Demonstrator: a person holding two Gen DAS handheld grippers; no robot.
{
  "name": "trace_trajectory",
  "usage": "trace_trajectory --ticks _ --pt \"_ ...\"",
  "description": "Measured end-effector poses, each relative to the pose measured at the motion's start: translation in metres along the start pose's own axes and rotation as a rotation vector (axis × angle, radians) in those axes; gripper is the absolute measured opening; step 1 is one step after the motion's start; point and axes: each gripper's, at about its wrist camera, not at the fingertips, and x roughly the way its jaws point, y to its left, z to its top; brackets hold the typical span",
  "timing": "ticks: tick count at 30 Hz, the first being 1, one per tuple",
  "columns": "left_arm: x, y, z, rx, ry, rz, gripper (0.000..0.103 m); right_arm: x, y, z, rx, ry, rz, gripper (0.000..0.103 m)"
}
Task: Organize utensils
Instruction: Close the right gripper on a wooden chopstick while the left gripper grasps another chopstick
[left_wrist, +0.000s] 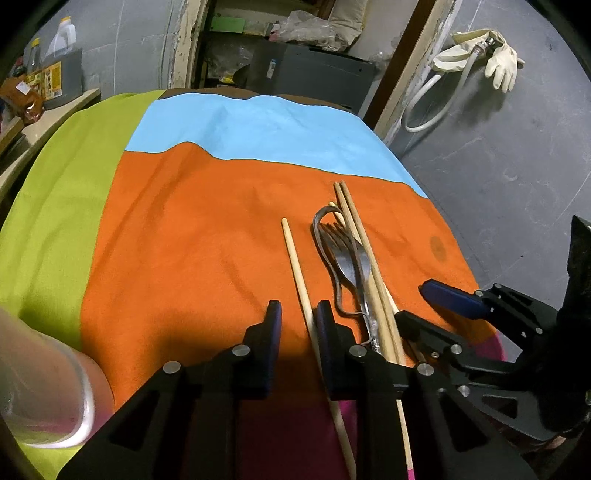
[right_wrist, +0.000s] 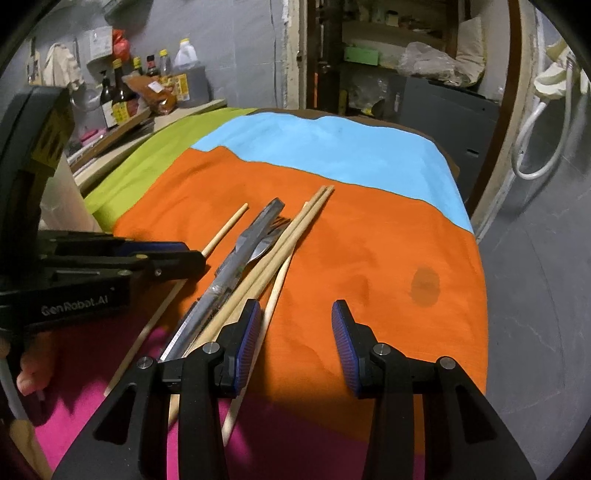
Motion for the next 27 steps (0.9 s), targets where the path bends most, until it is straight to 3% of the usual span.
trace_trajectory --ticks 7,13,23,27 --pt "0.0 -0.002 0.0 0.014 0.005 0.003 0.015 0.012 0.007 0.008 -0.025 0.045 -0.023 0.036" --pt "0.002 0.0 0.003 0.037 0.026 -0.014 0.015 0.023 -0.002 0.023 -0.001 0.078 0.004 0.013" --pt "0.003 0.0 0.003 0.061 0.036 -0.021 0.014 0.028 -0.021 0.029 0.137 0.089 0.067 0.004" --pt "0.003 0.003 0.003 0.027 0.06 -0.052 0.004 0.018 -0.028 0.02 0.195 0.085 0.09 0.003"
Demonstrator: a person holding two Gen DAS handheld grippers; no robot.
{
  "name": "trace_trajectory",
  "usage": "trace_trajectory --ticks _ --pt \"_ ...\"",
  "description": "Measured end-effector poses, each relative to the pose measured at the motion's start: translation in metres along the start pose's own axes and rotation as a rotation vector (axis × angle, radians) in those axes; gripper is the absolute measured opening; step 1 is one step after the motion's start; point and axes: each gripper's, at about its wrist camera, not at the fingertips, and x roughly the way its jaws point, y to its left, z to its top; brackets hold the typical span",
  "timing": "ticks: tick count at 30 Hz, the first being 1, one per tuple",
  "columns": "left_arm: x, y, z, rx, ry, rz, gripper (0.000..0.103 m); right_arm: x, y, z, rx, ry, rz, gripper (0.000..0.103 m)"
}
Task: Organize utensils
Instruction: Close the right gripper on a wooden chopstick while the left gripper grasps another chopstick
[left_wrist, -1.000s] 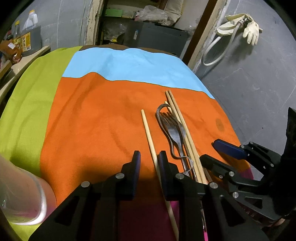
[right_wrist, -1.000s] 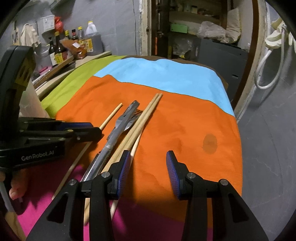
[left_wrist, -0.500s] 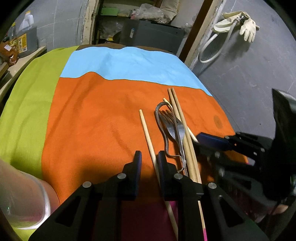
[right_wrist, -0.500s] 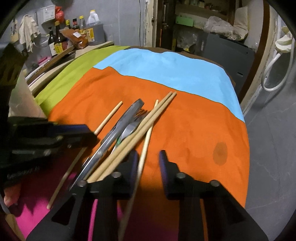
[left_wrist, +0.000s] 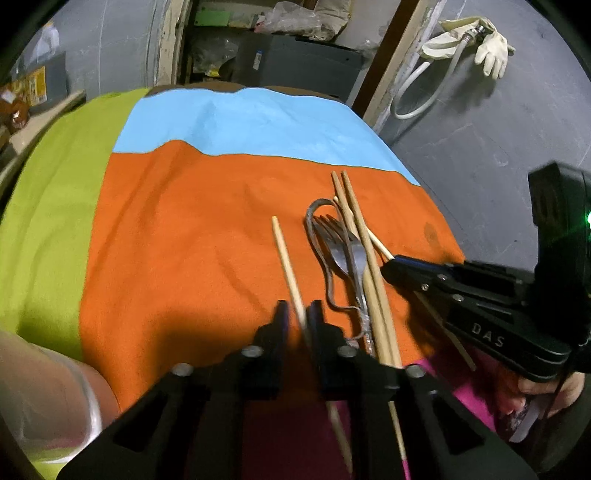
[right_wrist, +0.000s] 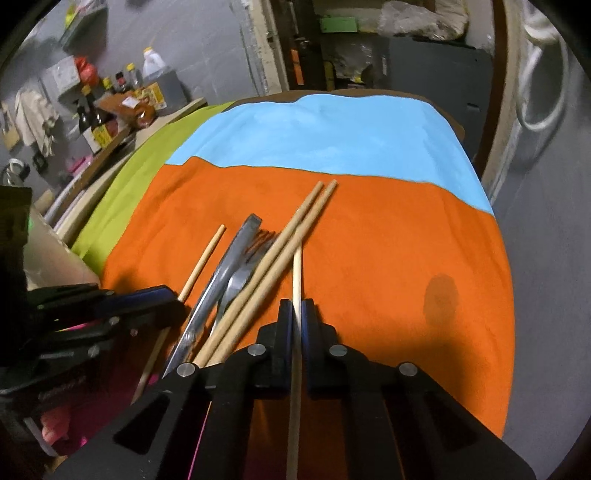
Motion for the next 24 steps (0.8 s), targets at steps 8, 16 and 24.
trace_trajectory --ticks 8,16,24 --pt "-0.01 -0.001 -0.01 -0.069 0.059 -0.035 0.003 -0.024 -0.014 -0.026 0.097 -0.01 0.038 0.003" --pt "-0.028 -0.007 -0.028 -0.105 0.084 -0.038 0.003 -0.054 -0.014 -0.053 0.141 -0.048 0.082 0.003" --pt "-0.058 -0.015 -0.048 -0.089 -0.012 -0.042 0.002 -0.077 0.013 -0.066 0.138 -0.216 0.132 0.003"
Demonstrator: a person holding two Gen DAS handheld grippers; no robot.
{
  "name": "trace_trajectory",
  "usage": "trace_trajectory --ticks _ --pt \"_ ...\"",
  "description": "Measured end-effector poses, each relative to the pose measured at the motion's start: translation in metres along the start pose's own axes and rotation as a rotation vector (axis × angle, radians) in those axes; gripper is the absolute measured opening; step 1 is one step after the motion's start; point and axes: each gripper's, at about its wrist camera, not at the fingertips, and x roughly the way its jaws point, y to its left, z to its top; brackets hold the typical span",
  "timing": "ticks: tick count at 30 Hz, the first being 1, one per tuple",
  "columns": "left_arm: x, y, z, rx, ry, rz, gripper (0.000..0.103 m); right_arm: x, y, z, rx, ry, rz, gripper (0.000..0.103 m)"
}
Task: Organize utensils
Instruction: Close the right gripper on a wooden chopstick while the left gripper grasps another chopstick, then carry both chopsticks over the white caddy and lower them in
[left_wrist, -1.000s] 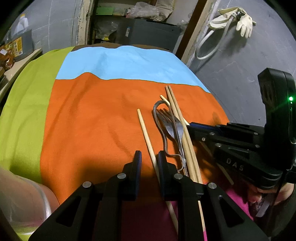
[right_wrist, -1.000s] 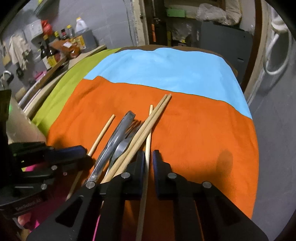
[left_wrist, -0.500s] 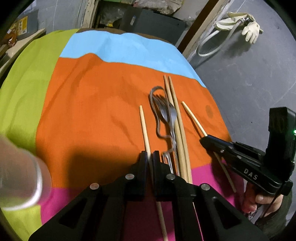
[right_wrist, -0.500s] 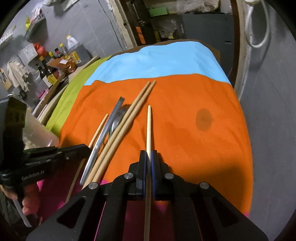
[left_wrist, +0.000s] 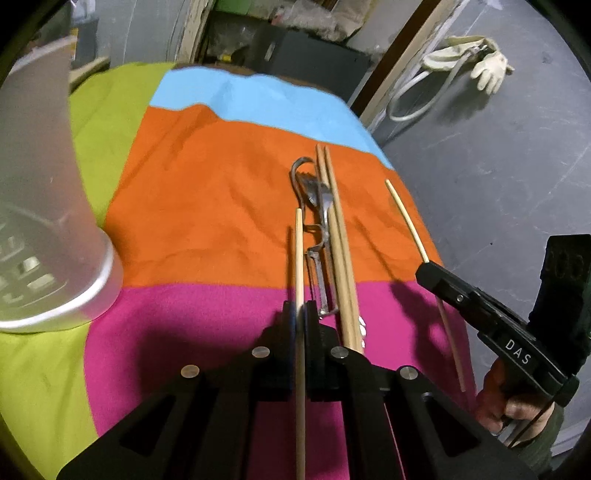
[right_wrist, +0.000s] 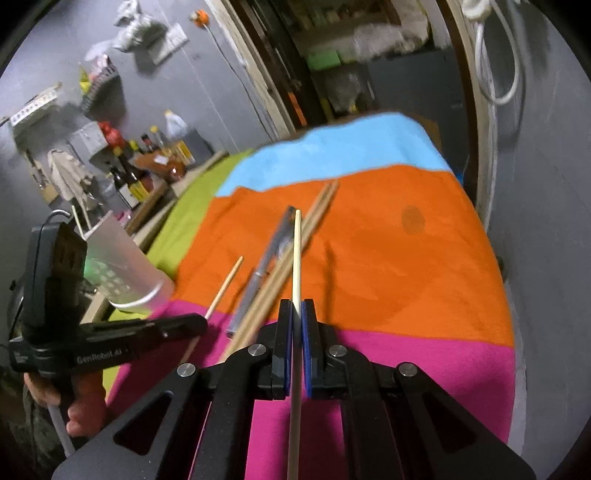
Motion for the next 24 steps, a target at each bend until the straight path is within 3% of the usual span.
trace_trajectory --ticks 5,15,24 --pt "-0.02 -0.007 -0.008 0.018 -0.104 0.001 0.002 -0.011 0.019 0.0 -0.046 -0.115 0.006 0.003" --pt "-0.087 -0.022 -0.004 0.083 -0.475 0.058 0.002 -0.032 0.066 0.016 -0.129 -0.386 0.058 0.003" --pt "-0.155 0.006 0.018 0.074 -0.687 0.111 0.002 -0.038 0.124 0.039 -0.23 -0.615 0.163 0.003"
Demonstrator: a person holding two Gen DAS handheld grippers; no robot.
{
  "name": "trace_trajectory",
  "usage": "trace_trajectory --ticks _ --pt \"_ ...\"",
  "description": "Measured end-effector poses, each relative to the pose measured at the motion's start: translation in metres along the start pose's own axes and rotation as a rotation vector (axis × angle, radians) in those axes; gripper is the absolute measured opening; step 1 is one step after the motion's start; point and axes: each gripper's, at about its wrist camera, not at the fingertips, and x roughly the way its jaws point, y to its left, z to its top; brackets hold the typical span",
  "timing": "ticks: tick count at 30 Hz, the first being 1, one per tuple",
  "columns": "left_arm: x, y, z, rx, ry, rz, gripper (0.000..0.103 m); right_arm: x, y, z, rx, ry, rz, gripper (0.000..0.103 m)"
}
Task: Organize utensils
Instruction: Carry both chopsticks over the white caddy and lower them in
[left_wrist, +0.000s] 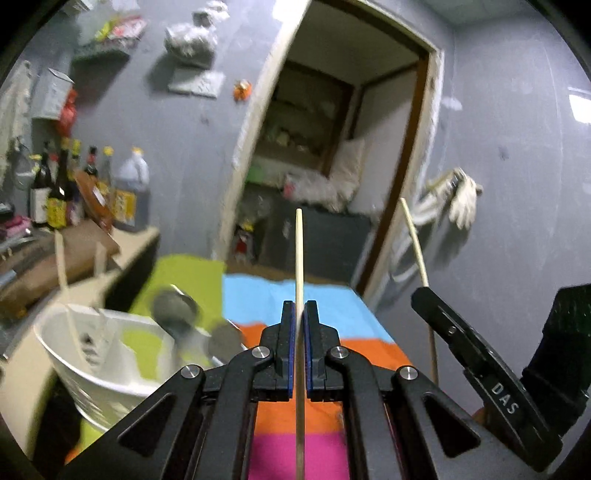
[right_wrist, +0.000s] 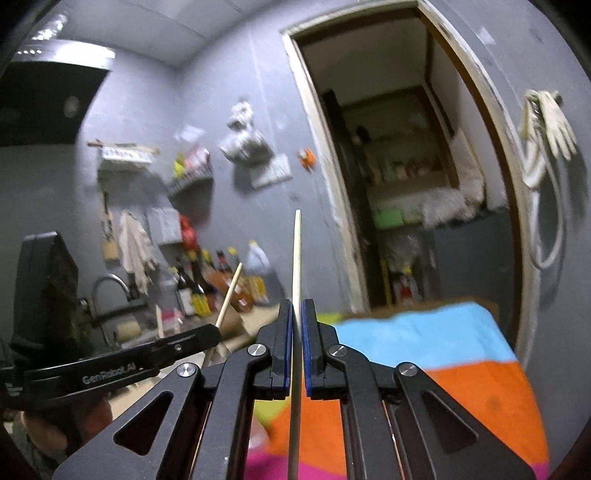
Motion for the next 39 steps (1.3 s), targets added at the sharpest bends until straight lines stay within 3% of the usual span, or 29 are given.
trace_trajectory --ticks 10,16,21,32,39 --pt "-0.026 0.086 0.043 -0.083 -0.158 0.142 0.002 0.068 0.041 0.017 0.089 -0.064 0.193 0.003" --pt "-0.035 0.125 0.048 -0.112 -0.219 0.222 0.002 0.099 0.054 0.005 0.134 -0.066 0.223 0.003" --pt "-0.033 0.147 0.049 -0.116 -0.268 0.285 0.002 0.112 0.059 -0.003 0.155 -0.1 0.186 0.003" --pt "-0.019 0.163 0.031 -0.206 -0.32 0.312 0.002 0.121 0.067 -0.023 0.105 -0.145 0.068 0.003" --pt "-0.012 0.151 0.019 -0.145 -0.331 0.325 0.002 0.124 0.076 -0.035 0.034 -0.165 0.022 0.003"
